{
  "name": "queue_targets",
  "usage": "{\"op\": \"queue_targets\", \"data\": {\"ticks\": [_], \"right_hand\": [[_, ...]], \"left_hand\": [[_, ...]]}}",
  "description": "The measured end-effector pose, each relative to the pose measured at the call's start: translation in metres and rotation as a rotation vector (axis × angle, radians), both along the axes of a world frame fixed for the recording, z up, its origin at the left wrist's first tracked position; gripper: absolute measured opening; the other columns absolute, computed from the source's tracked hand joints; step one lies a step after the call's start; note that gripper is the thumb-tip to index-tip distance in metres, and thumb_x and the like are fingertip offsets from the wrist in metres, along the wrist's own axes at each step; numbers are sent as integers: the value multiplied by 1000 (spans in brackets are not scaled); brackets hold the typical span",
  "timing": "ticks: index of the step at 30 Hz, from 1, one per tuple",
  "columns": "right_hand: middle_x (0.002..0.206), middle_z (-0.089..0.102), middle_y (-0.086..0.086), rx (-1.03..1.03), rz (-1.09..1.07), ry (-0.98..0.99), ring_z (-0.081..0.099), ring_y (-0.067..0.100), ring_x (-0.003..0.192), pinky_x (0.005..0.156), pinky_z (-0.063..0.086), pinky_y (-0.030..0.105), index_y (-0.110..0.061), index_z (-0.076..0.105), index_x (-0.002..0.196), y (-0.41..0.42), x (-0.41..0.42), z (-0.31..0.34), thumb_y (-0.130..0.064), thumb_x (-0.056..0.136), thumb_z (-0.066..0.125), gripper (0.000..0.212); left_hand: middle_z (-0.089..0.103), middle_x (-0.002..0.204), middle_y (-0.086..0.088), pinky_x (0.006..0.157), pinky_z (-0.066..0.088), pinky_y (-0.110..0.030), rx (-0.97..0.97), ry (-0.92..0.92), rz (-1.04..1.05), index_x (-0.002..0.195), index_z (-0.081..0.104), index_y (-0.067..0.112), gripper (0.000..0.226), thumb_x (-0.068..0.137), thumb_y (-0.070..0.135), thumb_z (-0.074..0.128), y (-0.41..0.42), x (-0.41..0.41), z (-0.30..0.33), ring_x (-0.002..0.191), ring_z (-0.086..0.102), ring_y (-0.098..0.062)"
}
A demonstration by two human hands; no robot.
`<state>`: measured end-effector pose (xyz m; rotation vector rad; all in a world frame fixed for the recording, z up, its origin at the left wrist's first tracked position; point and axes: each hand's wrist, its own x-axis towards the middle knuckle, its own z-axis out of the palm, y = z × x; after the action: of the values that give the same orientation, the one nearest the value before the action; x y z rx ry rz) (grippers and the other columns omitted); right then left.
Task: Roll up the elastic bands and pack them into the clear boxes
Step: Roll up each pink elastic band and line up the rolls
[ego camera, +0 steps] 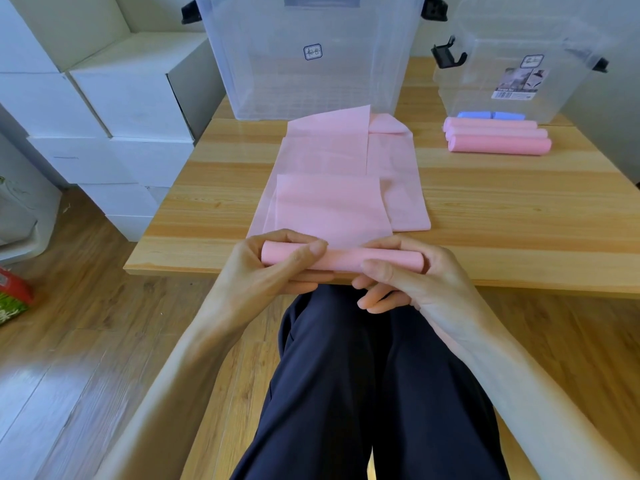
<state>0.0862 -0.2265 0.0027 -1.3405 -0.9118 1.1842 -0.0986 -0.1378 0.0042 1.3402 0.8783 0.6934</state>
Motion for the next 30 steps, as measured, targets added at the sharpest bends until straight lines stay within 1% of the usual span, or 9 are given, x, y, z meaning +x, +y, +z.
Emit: {"op": "queue_targets", "data": {"ticks": [2,4,9,14,17,22,26,28,30], "right_hand": [[75,73,19,-5,-32,11,72,29,60,53,58,28,-6,71,95,0,0,0,-28,79,71,27],[74,73,19,-15,-38,20,72,29,59,51,57,28,-7,71,92,1,0,1,-32,78,71,29],[86,76,16,-13,23,16,74,28,70,59,59,29,-16,66,112,1,1,1,-27,72,75,42],[77,74,17,17,-27,11,72,28,61,54,59,30,-6,69,97,1,1,1,-30,75,72,32],[78,74,17,-2,-22,9,73,29,63,55,59,29,-6,70,93,1,2,1,-34,73,73,35],[84,75,17,-6,17,-4,74,29,70,60,59,29,-16,67,112,1,2,1,-21,69,78,44],[77,74,16,23,-6,-10,73,29,63,56,59,30,-6,70,98,2,1,1,-22,75,75,29],[73,73,17,26,-22,-1,72,30,60,54,58,29,-5,70,92,2,1,2,-26,76,73,26],[75,73,17,12,-21,2,72,30,61,54,58,29,-6,70,92,2,2,3,-29,76,73,28]], "left_hand": [[77,93,0,72,58,-20,26,-9,-42,106,72,19,32,75,26,72,0,-1,1,91,75,-16],[77,94,0,71,57,-20,35,-15,-40,99,74,18,26,74,24,73,0,-2,0,90,74,-14],[78,88,-6,68,58,-20,4,3,8,98,72,11,31,76,33,69,-2,0,2,85,76,-17],[78,96,-6,74,59,-23,-30,-26,-42,109,71,15,37,76,31,68,-2,-1,2,90,75,-19],[78,95,-8,72,59,-23,-37,-50,-38,104,72,12,33,75,29,69,-3,-2,2,90,76,-21],[78,91,-8,76,60,-24,-20,-9,-18,95,72,10,31,78,35,66,-1,0,1,89,76,-20],[78,94,-8,75,59,-22,-29,-10,-59,105,72,12,34,76,30,69,2,-2,3,91,75,-19],[78,94,-8,72,58,-20,-21,-19,-77,109,71,16,35,75,25,70,2,-4,3,90,75,-18],[77,96,-7,72,58,-20,3,-13,-89,107,72,12,32,77,23,71,2,-4,2,91,75,-18]]}}
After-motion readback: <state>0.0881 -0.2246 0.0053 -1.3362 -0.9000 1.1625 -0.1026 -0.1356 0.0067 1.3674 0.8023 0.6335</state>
